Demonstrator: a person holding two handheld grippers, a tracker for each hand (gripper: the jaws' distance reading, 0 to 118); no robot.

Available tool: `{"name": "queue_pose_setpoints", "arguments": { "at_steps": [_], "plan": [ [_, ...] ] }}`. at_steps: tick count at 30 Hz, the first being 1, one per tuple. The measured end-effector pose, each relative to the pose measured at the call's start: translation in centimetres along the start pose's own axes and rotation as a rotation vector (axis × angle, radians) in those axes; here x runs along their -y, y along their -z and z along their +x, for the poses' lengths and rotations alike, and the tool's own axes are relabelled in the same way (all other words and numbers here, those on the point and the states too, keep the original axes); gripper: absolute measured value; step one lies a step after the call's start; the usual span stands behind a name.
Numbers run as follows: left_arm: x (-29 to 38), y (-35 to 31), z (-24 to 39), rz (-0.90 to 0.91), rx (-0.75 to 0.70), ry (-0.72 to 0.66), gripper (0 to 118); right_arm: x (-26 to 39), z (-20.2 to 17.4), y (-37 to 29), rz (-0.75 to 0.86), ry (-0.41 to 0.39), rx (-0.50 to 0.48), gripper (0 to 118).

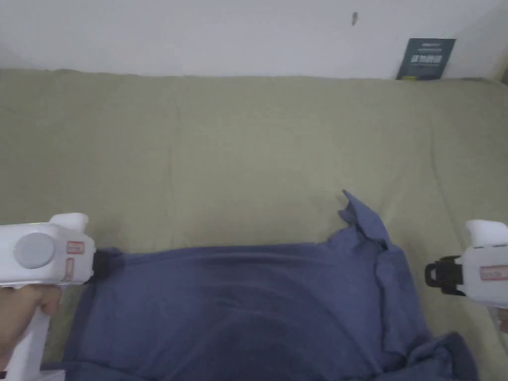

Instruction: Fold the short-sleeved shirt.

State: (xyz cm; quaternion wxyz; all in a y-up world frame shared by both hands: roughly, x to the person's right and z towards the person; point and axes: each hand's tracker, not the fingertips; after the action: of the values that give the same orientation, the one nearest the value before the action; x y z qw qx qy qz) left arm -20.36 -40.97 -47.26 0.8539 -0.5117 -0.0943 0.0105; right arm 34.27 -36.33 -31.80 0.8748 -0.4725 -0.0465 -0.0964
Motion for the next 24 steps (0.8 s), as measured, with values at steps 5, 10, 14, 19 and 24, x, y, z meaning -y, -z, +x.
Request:
{"name": "queue_pose_setpoints", "arguments": {
  "at_steps": [5, 10, 14, 19, 24],
  "plan": [
    [0.1, 0.6, -0.2, -0.017, -0.01, 0.028, 1, -2.5, 1.1, 2.1, -0.017, -0.026, 0.012, 8],
    [0.1, 1.3, -0.8, -0.032, 0.002, 0.008, 1, -4.4, 1.7, 5.0, -0.088, -0.028, 0.0, 115],
    [-0.2, 1.5, -0.7, -0.039, -0.001, 0.017, 1, -5.5, 1.0, 6.9, -0.121, -0.078, 0.001, 115],
    [-0.1, 1.9, -0.5, -0.046, -0.006, 0.028, 1, -6.4, -0.9, 9.2, -0.12, -0.15, 0.015, 99],
    [-0.1, 2.2, -0.5, -0.046, -0.008, 0.03, 1, -6.4, -2.4, 11.7, -0.188, -0.184, 0.005, 70]
  ]
}}
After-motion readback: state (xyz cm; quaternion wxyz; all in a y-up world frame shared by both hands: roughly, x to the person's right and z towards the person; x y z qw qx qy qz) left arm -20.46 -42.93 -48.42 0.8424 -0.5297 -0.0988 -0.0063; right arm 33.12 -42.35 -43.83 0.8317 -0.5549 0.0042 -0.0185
